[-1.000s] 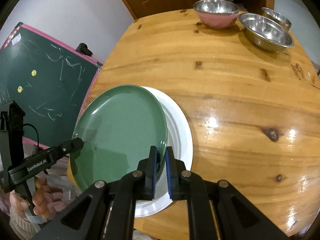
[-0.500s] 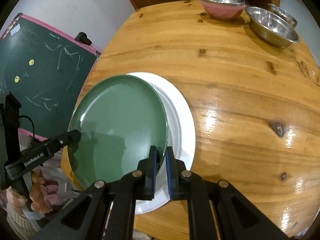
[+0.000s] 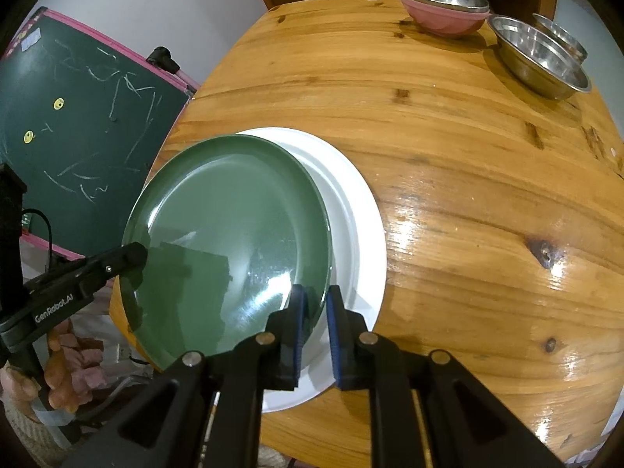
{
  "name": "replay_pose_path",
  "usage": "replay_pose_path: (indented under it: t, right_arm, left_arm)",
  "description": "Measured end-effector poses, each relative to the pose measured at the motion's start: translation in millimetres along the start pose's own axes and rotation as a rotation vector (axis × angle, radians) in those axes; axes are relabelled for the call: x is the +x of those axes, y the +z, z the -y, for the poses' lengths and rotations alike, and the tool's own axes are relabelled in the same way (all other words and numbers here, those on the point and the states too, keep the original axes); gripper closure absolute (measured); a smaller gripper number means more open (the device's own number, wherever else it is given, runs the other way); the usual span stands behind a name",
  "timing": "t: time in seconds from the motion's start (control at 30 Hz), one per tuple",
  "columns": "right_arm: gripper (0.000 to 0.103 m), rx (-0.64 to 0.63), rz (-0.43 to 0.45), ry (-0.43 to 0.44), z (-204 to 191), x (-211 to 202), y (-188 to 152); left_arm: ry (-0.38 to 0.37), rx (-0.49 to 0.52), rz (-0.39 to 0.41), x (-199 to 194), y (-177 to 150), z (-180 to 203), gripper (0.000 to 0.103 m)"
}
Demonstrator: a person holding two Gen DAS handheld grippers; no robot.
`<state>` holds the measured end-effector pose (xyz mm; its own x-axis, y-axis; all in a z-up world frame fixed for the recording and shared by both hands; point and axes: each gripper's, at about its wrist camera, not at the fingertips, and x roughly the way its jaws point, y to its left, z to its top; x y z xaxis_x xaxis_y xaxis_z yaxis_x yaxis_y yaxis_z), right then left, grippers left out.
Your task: Organize plates and bowls
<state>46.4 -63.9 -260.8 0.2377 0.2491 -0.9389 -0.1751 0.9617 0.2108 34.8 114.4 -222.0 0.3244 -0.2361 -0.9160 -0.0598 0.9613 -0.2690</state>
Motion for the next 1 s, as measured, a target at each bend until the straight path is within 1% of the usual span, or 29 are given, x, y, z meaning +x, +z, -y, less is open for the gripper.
replay_pose_path:
  t: [0.17, 0.23, 0.27, 0.37, 0.63, 0.77, 0.9, 0.93, 1.0]
  right_arm:
    - [0.09, -0.005, -0.004, -0.013, -2.4, 0.5, 0.6]
    - [0.09, -0.01, -0.005, -0.021, -3.5, 0.6, 0.8]
    - [0.09, -0.012, -0.006, -0.024, -3.8, 1.0, 0.8]
    - [0.09, -0.013, -0.002, -0.023, -4.0, 1.5, 1.5]
    - [0.09, -0.014, 0.0, -0.024, -3.9, 1.4, 1.2]
    - [0.09, -0.003, -0.004, -0.009, -2.1, 0.5, 3.2]
    - [0.09, 0.009, 0.005, 0.012, 1.0, -3.9, 4.5]
    - [0.09, 0.007, 0.011, 0.015, 0.5, -5.6, 4.8]
    - [0.09, -0.001, 0.022, 0.02, -2.1, -9.0, 4.6]
  left_arm:
    - [0.014, 0.01, -0.001, -0.7, 1.2, 1.1, 0.091]
    - [0.047, 0.016, 0.002, -0.9, 1.8, 0.8, 0.085]
    - [0.053, 0.016, 0.006, -0.7, 1.6, 0.4, 0.084]
    - [0.034, 0.006, -0.001, 0.7, 3.0, -2.0, 0.083]
    - [0.092, 0.074, -0.009, 9.9, 3.8, 7.4, 0.078]
    - [0.106, 0.082, -0.008, 9.8, 5.7, 9.6, 0.075]
    - [0.106, 0.06, 0.02, 0.9, 8.2, 3.9, 0.072]
    - [0.118, 0.046, 0.041, -4.5, 8.6, 1.4, 0.072]
    - [0.118, 0.026, 0.074, -14.0, 8.5, -1.3, 0.07]
